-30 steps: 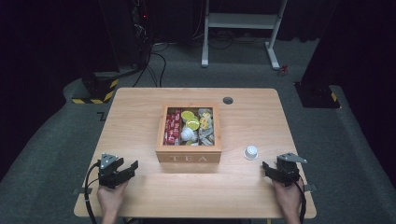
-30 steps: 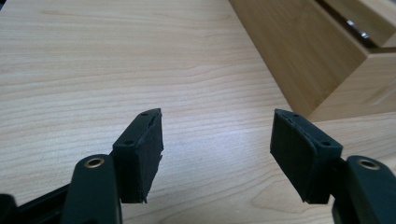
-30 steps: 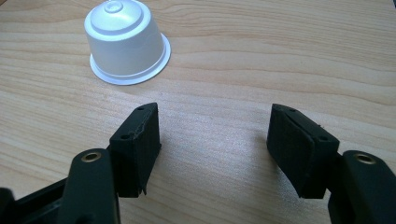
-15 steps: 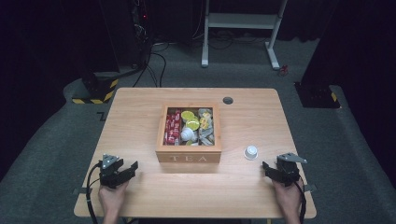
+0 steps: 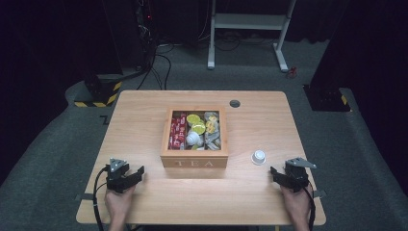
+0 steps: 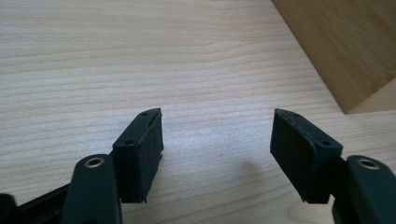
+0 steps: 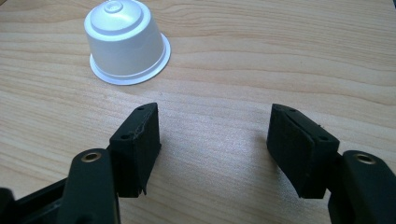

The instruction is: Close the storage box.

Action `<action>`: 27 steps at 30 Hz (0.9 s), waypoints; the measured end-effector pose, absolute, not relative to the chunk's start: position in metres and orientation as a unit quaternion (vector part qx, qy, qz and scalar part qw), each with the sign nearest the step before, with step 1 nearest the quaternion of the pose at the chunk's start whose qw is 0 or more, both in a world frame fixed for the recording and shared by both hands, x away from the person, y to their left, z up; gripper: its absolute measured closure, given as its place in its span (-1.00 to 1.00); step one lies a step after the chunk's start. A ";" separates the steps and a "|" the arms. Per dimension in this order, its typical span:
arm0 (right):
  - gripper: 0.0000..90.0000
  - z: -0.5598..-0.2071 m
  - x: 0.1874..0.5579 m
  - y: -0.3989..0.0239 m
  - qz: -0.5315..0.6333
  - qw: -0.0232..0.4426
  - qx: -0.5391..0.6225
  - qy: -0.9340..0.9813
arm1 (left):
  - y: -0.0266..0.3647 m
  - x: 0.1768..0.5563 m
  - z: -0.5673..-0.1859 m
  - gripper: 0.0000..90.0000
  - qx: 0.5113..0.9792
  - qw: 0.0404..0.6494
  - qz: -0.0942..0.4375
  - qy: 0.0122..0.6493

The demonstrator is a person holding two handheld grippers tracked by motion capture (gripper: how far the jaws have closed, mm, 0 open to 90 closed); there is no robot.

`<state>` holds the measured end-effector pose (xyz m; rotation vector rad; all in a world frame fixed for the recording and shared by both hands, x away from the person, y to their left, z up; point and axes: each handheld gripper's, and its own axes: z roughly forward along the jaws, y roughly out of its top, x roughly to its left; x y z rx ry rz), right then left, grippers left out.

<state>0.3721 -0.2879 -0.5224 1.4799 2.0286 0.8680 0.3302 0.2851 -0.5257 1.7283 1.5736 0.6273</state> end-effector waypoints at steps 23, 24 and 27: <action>-0.23 -0.522 0.372 -0.288 0.317 0.240 0.541 0.741 | 0.278 0.341 -0.529 -0.32 0.688 0.310 0.271 0.598; -0.23 -0.522 0.372 -0.288 0.317 0.239 0.542 0.741 | 0.278 0.341 -0.529 -0.33 0.688 0.310 0.271 0.598; -0.23 -0.522 0.372 -0.288 0.317 0.240 0.541 0.741 | 0.278 0.341 -0.529 -0.35 0.689 0.310 0.270 0.597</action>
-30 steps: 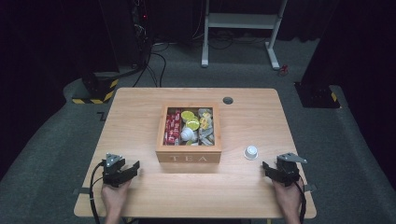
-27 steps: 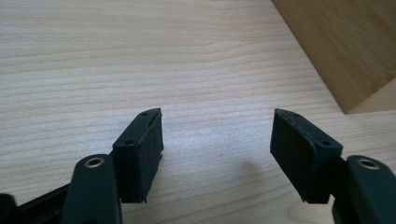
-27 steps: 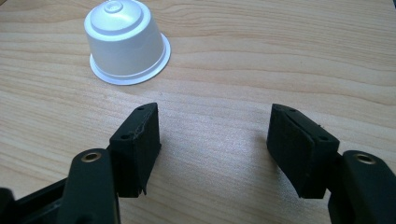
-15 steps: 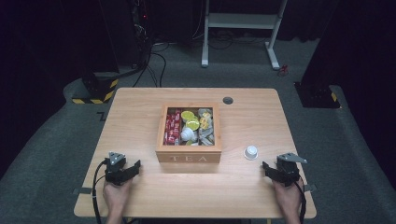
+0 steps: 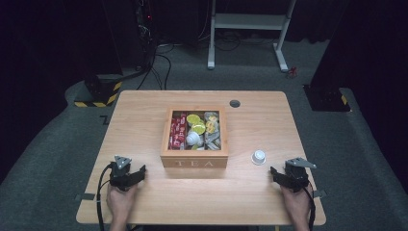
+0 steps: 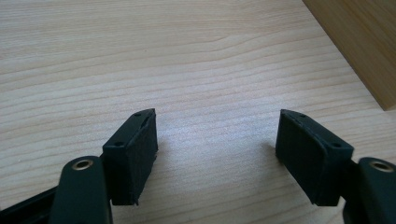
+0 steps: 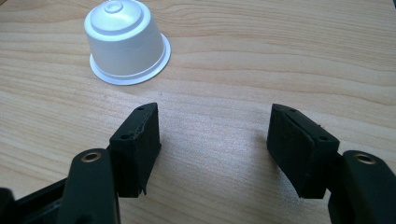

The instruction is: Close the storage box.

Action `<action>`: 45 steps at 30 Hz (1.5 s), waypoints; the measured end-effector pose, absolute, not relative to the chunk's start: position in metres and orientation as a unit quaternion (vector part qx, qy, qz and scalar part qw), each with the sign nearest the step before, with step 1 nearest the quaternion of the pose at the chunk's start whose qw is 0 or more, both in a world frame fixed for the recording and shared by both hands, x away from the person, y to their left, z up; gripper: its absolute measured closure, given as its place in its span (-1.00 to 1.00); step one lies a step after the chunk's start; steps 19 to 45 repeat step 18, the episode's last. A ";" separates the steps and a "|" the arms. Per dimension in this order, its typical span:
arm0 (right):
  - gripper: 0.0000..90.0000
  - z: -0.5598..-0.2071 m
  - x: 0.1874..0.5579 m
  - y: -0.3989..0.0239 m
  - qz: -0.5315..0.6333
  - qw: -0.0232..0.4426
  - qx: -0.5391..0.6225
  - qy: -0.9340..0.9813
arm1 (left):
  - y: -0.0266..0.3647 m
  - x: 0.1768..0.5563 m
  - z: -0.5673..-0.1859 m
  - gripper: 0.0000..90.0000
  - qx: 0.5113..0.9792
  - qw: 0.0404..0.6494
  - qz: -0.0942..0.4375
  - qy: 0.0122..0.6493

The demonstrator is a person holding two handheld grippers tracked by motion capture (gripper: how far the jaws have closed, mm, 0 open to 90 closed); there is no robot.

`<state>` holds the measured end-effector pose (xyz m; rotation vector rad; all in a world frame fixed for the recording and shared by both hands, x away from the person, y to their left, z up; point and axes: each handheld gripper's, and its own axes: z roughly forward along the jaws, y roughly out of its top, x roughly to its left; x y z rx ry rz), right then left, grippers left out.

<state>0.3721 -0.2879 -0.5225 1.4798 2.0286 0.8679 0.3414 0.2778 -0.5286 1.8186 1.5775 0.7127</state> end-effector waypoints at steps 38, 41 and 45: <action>-0.23 -0.522 0.372 -0.288 0.317 0.240 0.541 0.741 | 0.278 0.342 -0.529 -0.38 0.691 0.311 0.268 0.595; -0.23 -0.522 0.372 -0.288 0.317 0.240 0.541 0.741 | 0.278 0.342 -0.529 -0.38 0.691 0.311 0.268 0.595; -0.23 -0.522 0.372 -0.288 0.317 0.240 0.541 0.741 | 0.278 0.342 -0.529 -0.38 0.691 0.311 0.268 0.595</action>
